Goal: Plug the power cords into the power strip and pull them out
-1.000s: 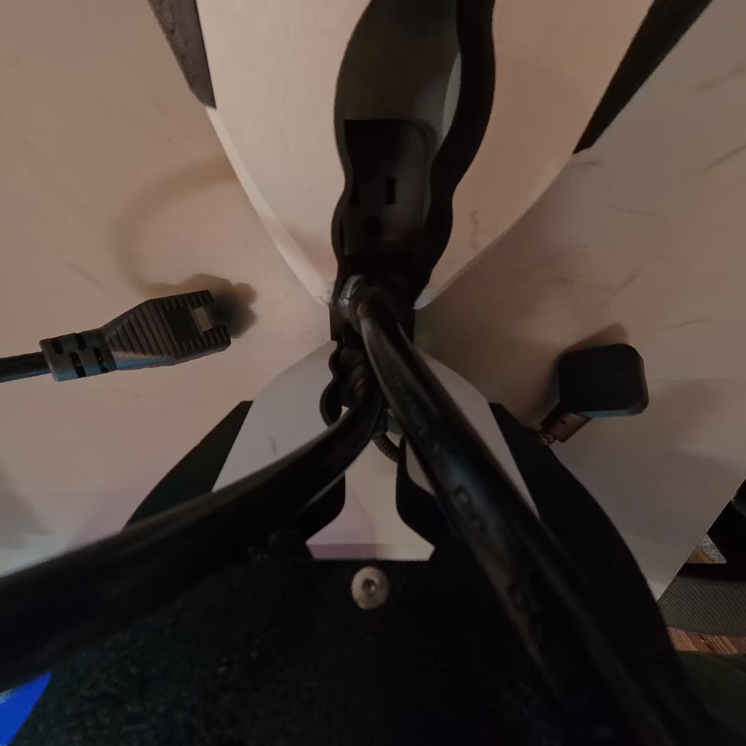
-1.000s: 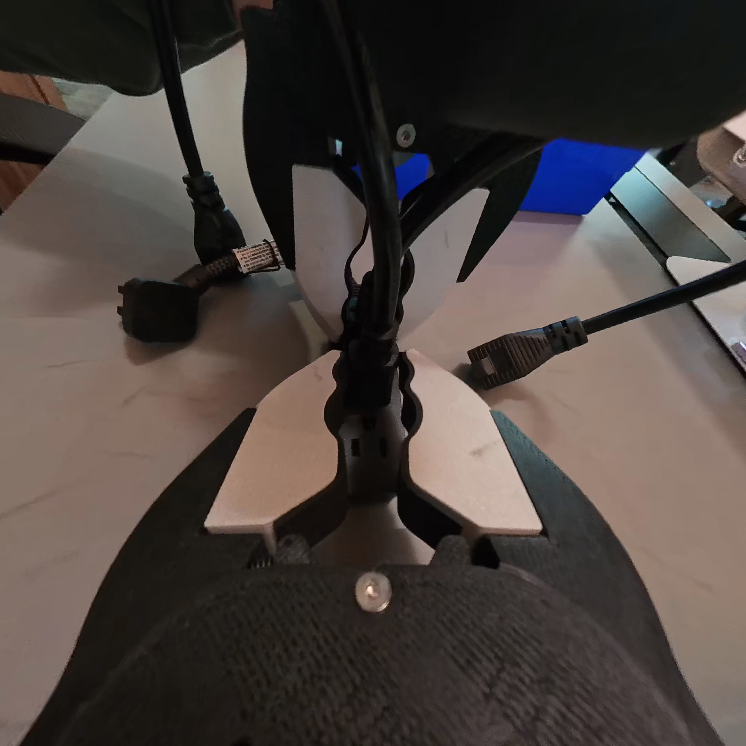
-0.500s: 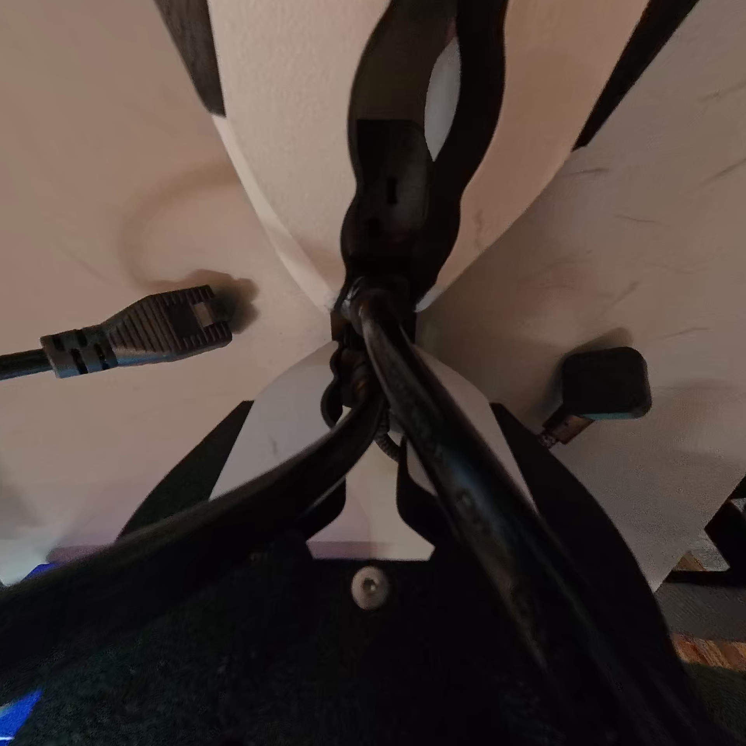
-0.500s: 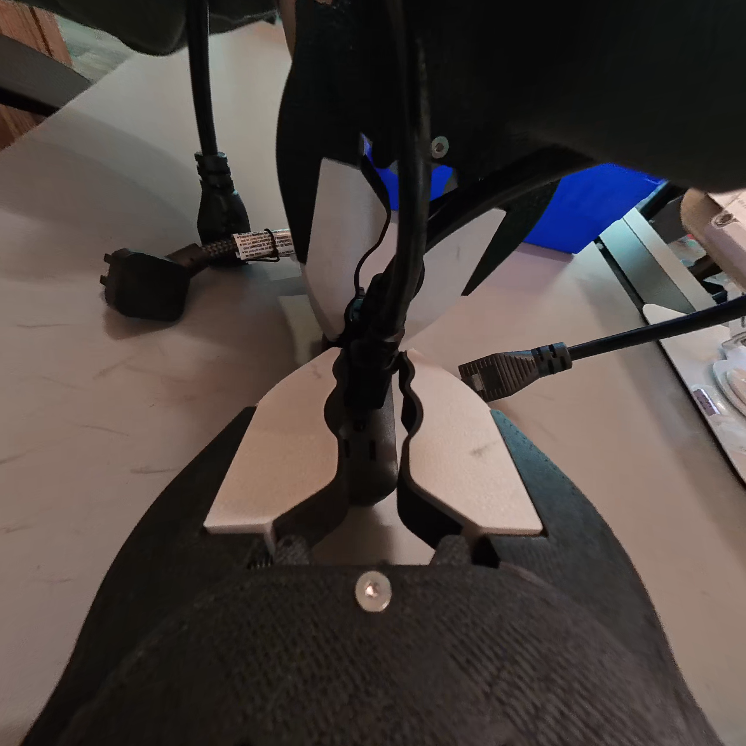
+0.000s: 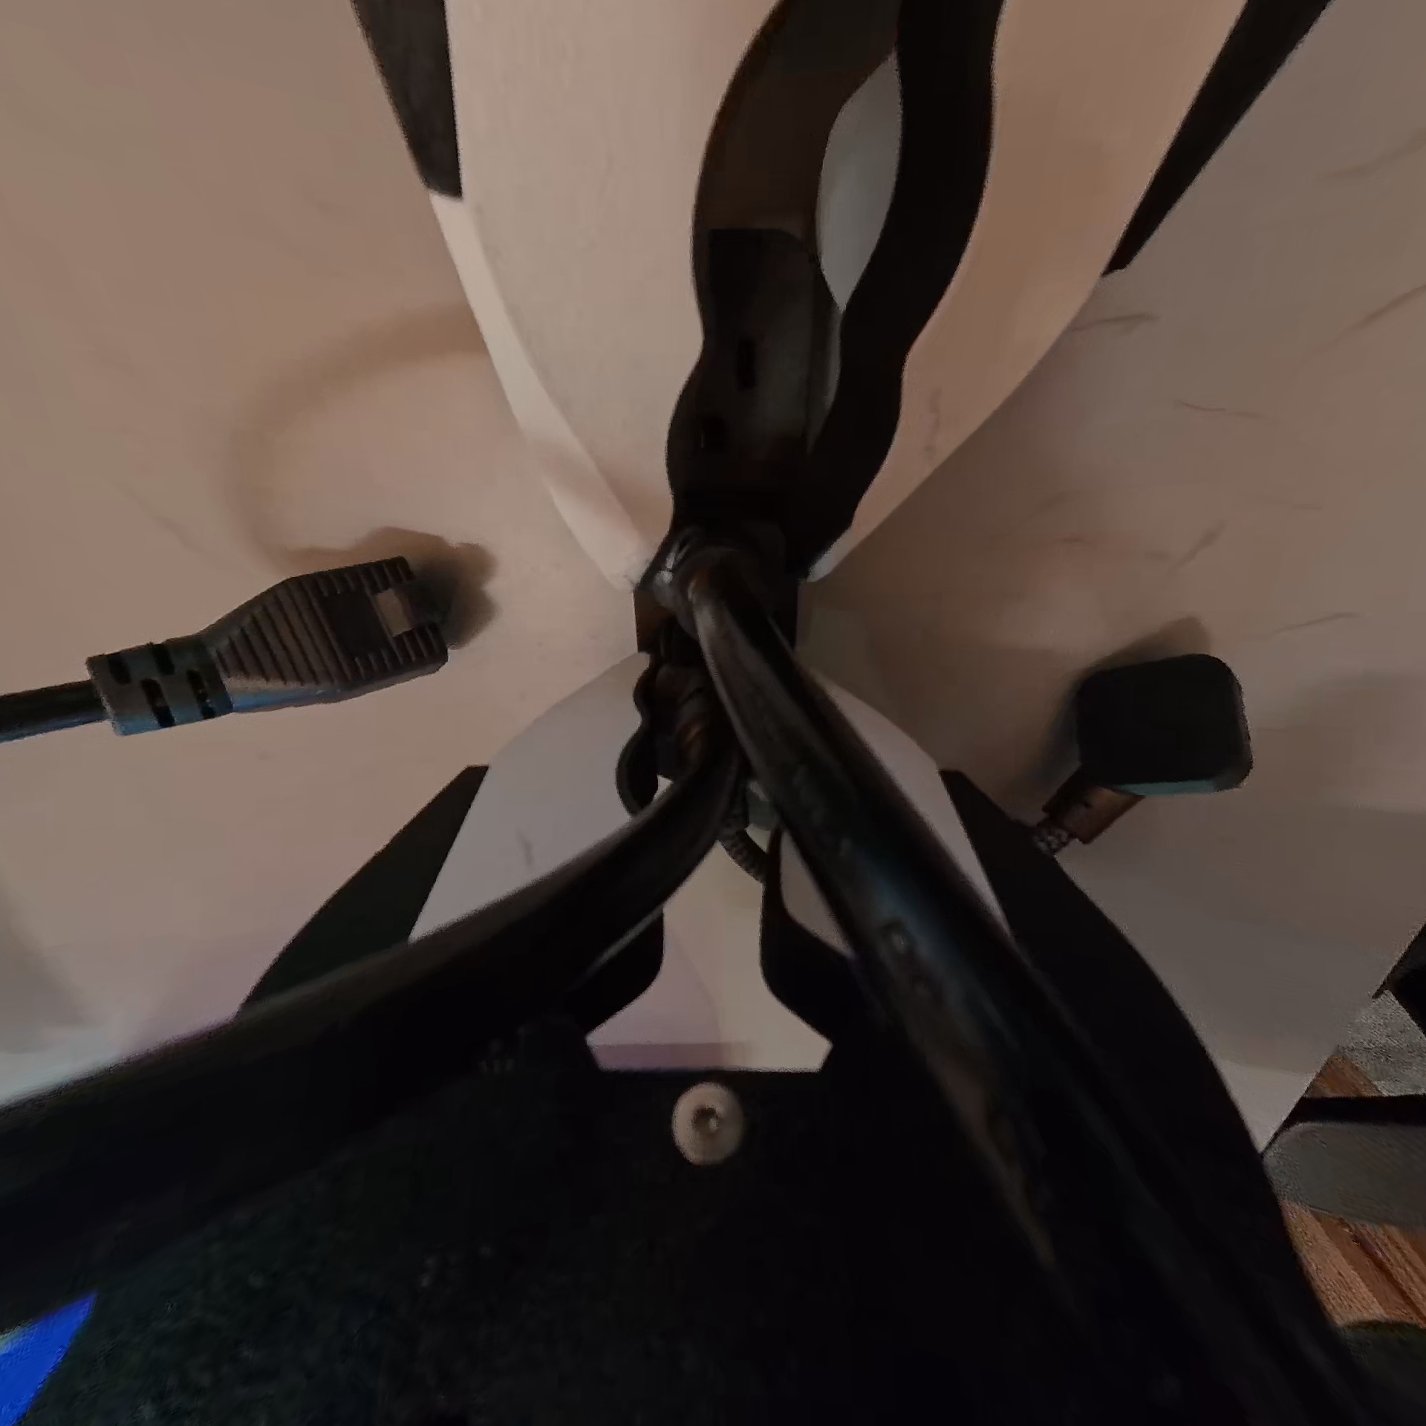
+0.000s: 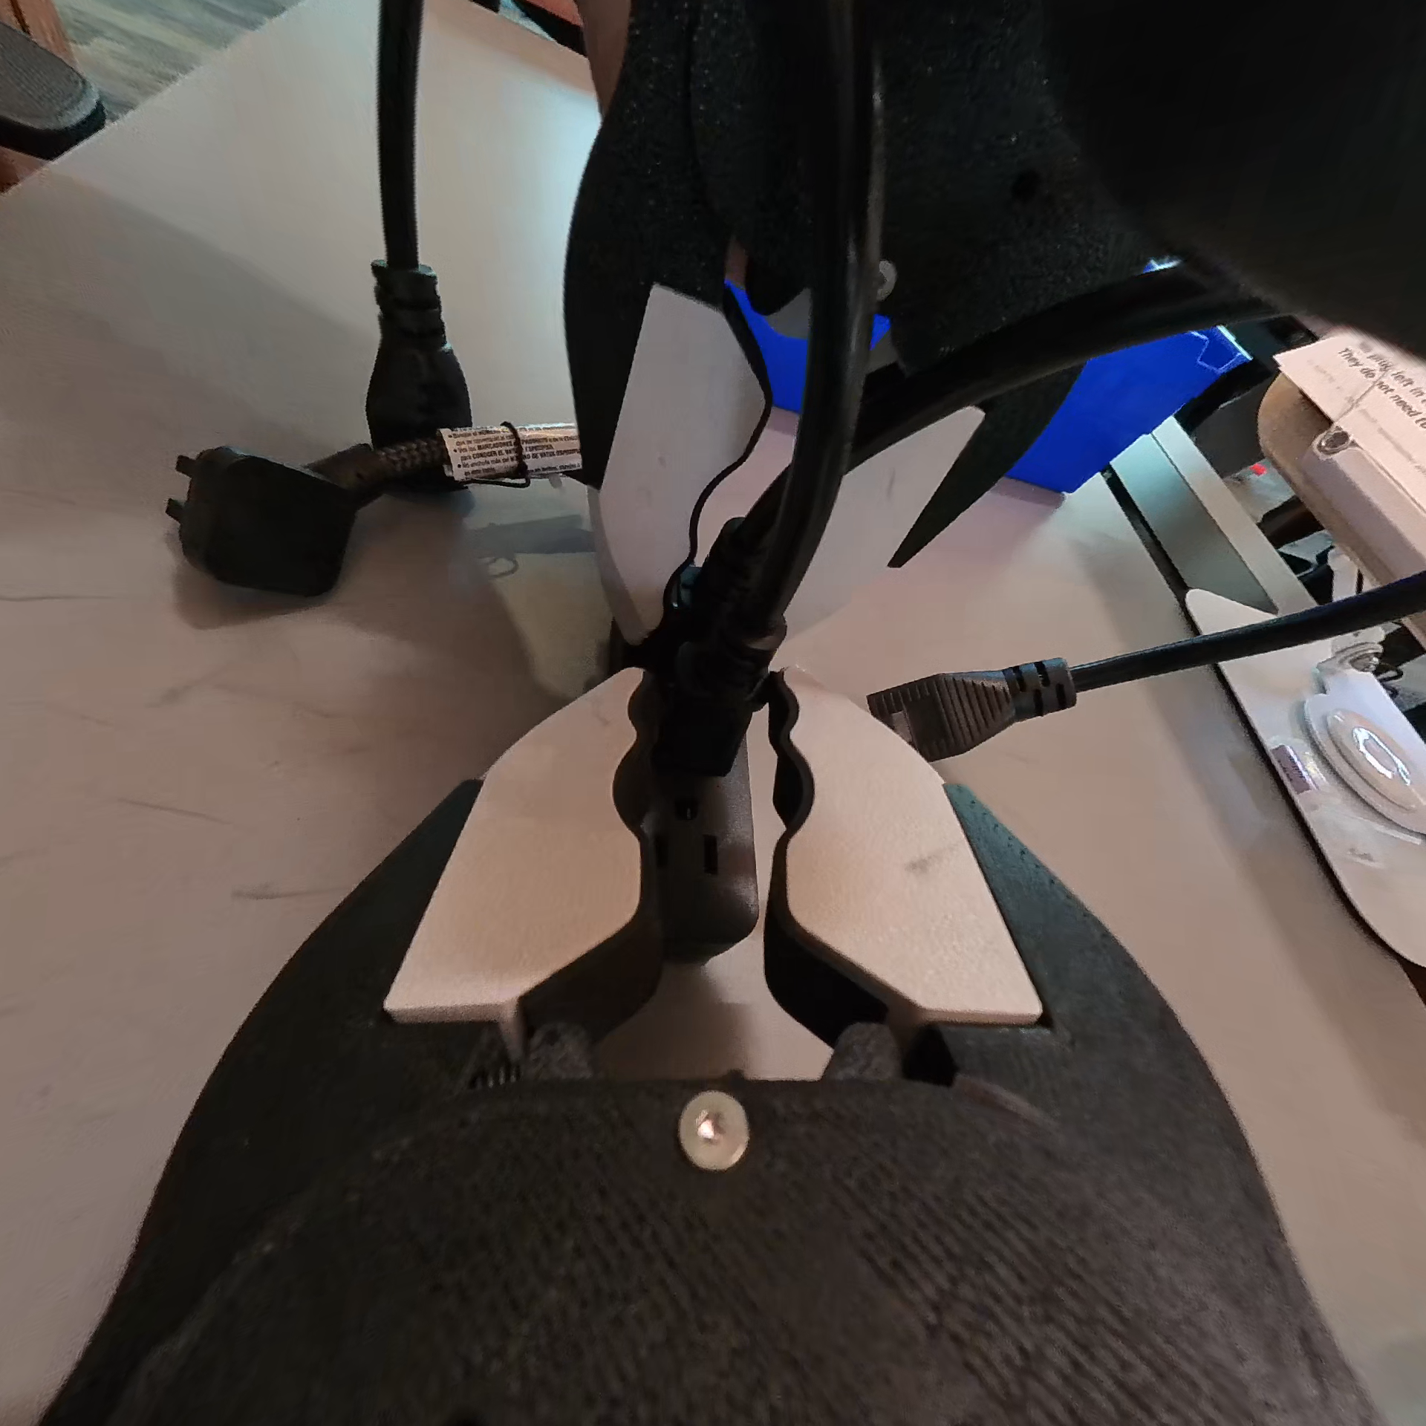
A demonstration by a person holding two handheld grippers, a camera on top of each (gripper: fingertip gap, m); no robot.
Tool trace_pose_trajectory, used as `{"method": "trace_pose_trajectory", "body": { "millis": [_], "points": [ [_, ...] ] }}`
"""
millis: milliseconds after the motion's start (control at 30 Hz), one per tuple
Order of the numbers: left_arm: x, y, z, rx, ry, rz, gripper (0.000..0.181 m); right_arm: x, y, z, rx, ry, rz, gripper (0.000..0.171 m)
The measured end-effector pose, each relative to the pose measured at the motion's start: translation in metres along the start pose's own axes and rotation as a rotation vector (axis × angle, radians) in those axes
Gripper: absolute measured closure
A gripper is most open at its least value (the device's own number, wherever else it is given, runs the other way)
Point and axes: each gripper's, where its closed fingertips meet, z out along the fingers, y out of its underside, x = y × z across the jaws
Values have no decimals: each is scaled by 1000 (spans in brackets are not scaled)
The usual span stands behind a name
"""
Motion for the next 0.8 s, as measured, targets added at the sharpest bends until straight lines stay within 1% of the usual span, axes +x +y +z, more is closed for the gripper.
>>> {"method": "trace_pose_trajectory", "body": {
  "millis": [67, 100, 133, 167, 300, 367, 433, 600, 800],
  "points": [
    [0, 0, 0, 0, 5, 21, 160, -2, 1, 0, -6, -13, 12, 141],
    [0, 0, 0, -5, 6, 21, 159, -1, 1, -1, -8, -23, 30, 141],
    [0, 0, 0, -12, 4, 18, 159, 0, 1, -1, -9, -28, 61, 145],
    [0, 0, 0, -19, 0, 14, 156, 0, 1, -1, -9, -38, 79, 146],
    [0, 0, 0, -13, -1, 9, 156, 0, 1, -1, -12, -43, 97, 146],
    [0, 0, 0, -8, 0, 13, 159, 0, 1, -1, -14, -46, 110, 147],
    [0, 0, 0, -16, 0, 22, 156, 0, 1, -1, -14, -53, 124, 147],
    [0, 0, 0, -44, 5, 26, 156, 1, 1, -1, -16, -26, 122, 147],
    [0, 1, 0, -76, -1, 24, 156, 2, -4, -1, 13, -32, 172, 148]
  ]
}}
